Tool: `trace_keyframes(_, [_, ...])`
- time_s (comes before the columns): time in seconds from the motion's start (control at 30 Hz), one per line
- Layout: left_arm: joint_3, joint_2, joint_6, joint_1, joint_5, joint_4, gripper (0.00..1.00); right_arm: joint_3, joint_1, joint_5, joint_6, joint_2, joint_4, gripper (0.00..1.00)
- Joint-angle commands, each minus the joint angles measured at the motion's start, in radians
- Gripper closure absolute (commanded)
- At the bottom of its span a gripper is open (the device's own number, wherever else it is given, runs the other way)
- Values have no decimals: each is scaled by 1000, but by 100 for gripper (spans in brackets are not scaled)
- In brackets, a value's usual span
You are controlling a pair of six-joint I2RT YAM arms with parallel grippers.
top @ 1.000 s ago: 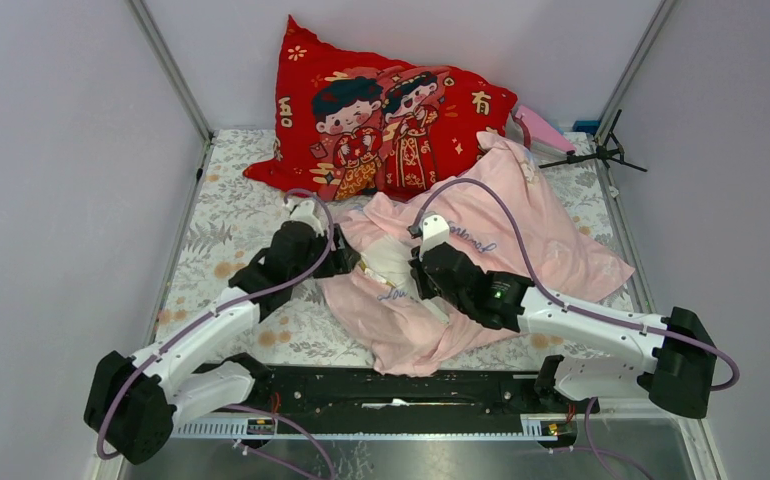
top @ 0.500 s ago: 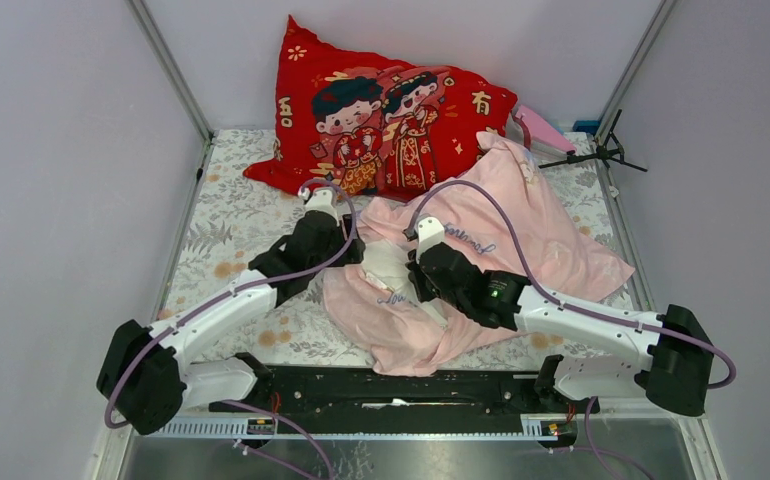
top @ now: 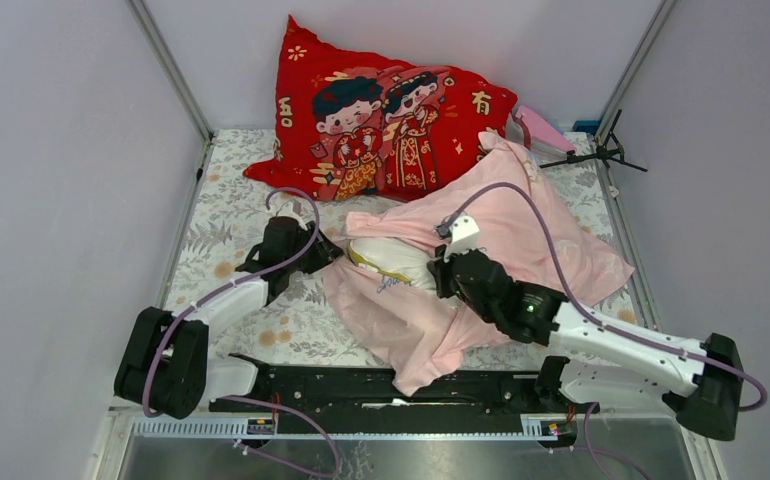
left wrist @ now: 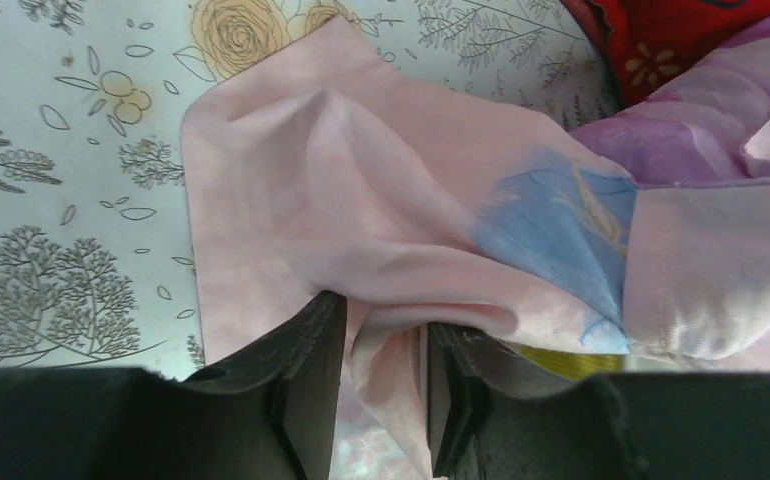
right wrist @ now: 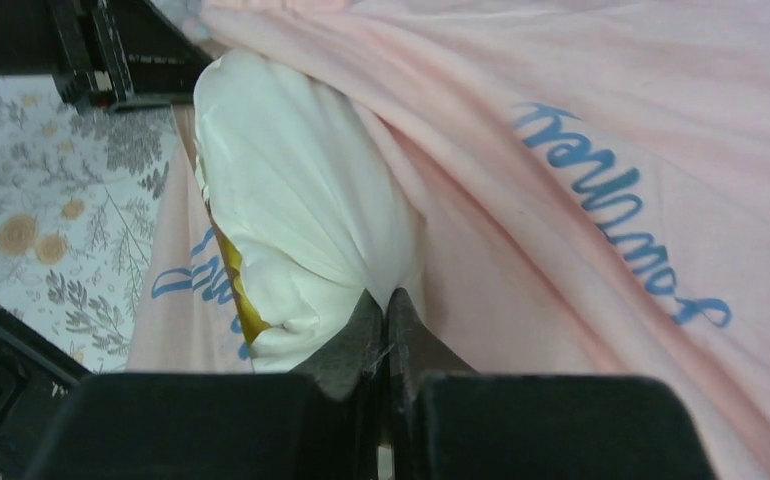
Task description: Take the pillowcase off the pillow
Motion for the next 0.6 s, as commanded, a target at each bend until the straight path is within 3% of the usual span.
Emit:
trace_keyframes(0.0, [-41, 36, -25, 65, 9, 93, 65, -20, -10, 257, -19, -161, 111, 100])
trace_keyframes(0.57, [-90, 84, -49, 71, 6, 129, 64, -213, -10, 442, 13, -414, 323, 100])
